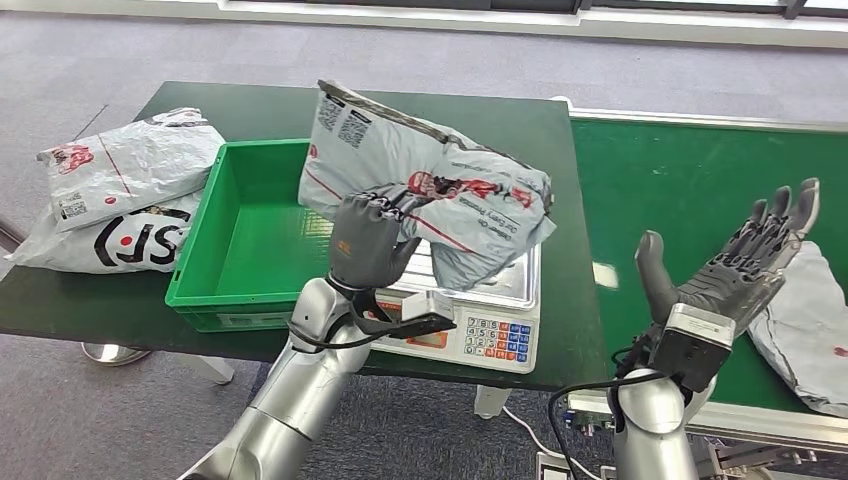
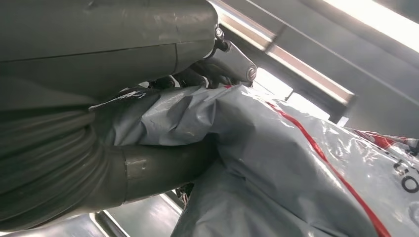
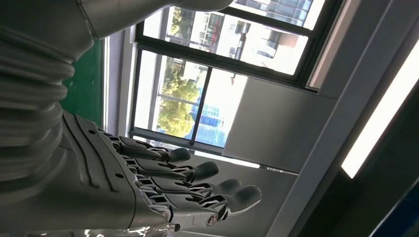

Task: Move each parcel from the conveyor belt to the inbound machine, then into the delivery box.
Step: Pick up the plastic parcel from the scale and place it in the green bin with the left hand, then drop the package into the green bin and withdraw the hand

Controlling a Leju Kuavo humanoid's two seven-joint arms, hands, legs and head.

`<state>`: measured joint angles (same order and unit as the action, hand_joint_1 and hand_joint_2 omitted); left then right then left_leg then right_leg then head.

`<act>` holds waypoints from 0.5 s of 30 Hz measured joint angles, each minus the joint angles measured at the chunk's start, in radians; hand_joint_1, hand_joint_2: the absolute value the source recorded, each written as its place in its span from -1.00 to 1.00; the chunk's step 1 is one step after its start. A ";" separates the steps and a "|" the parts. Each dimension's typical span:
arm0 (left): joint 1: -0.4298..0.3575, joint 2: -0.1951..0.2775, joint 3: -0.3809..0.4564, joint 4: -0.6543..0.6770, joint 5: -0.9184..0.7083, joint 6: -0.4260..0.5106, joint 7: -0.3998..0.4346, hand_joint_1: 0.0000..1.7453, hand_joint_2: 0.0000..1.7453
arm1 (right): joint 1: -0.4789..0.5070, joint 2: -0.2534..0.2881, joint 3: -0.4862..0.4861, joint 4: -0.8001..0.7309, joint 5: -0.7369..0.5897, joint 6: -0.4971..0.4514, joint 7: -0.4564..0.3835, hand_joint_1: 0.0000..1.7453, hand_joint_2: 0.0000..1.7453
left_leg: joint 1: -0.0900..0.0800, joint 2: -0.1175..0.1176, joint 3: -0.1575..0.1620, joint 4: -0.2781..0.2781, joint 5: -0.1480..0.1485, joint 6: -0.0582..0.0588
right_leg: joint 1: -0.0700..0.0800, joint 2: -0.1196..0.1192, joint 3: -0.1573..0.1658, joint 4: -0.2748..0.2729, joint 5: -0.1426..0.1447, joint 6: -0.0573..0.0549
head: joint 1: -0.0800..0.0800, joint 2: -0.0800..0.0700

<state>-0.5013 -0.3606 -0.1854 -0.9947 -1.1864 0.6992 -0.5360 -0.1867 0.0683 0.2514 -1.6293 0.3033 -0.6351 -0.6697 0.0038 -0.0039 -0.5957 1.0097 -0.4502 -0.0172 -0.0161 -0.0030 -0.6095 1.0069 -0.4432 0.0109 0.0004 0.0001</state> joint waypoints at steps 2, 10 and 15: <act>-0.003 0.008 0.050 0.000 -0.032 0.000 0.072 1.00 1.00 | 0.008 -0.004 0.000 0.000 0.000 -0.007 -0.002 -1.00 1.00 | 0.000 0.000 0.000 0.000 0.000 0.000 | 0.000 0.000 0.000 0.000 0.000 0.000 | 0.000 0.000; -0.039 0.068 0.108 0.095 -0.008 0.000 0.202 1.00 1.00 | 0.016 -0.021 0.000 -0.005 -0.002 -0.017 -0.002 -1.00 1.00 | 0.000 -0.001 0.000 0.000 0.001 -0.001 | 0.000 -0.001 0.000 0.000 0.000 0.000 | 0.000 0.000; -0.082 0.102 0.107 0.197 -0.049 -0.055 0.390 1.00 1.00 | 0.017 -0.027 0.000 -0.005 0.001 -0.017 0.006 -1.00 1.00 | 0.000 0.000 0.000 0.000 0.001 0.000 | 0.000 0.000 0.000 0.000 0.000 0.000 | 0.000 0.000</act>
<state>-0.5837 -0.2587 -0.0785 -0.7979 -1.2350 0.6447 -0.1463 -0.1701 0.0408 0.2514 -1.6342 0.3041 -0.6522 -0.6638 0.0036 -0.0041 -0.5958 1.0097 -0.4497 -0.0176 -0.0164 -0.0031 -0.6097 1.0069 -0.4432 0.0108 0.0006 0.0002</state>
